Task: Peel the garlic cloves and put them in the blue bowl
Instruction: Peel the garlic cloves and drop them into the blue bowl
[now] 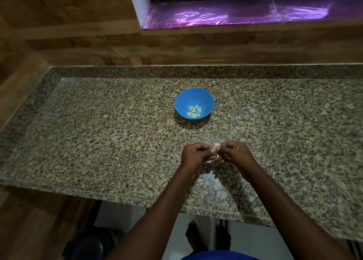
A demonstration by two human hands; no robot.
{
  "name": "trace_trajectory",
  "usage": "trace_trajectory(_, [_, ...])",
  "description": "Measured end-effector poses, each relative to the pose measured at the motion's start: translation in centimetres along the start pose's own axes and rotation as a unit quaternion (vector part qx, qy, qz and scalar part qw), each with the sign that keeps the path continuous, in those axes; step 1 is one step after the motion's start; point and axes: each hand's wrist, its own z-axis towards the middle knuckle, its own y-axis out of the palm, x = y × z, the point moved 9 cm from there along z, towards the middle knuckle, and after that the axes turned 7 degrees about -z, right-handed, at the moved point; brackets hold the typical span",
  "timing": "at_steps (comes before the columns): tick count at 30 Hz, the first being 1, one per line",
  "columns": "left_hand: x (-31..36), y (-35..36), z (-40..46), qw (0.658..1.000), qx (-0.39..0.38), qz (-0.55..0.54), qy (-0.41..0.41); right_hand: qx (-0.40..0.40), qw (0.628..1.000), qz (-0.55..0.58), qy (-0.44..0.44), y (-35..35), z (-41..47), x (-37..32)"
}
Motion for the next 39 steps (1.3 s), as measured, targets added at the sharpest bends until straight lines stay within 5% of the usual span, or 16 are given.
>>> trace_trajectory(13, [0.1, -0.4, 0.3, 1.0, 0.023, -0.003, -0.014, 0.062, 0.993, -0.098, -0.038, 0.1, 0.4, -1.1])
trace_trajectory(24, [-1.0, -0.5, 0.4, 0.99, 0.004, -0.086, -0.113, 0.041, 0.999, 0.015, 0.012, 0.2, 0.5, 0.4])
trace_trajectory(39, [-1.6, -2.9, 2.1, 0.995, 0.035, 0.069, -0.064, 0.049, 0.996, 0.045, 0.064, 0.1, 1.1, 3.0])
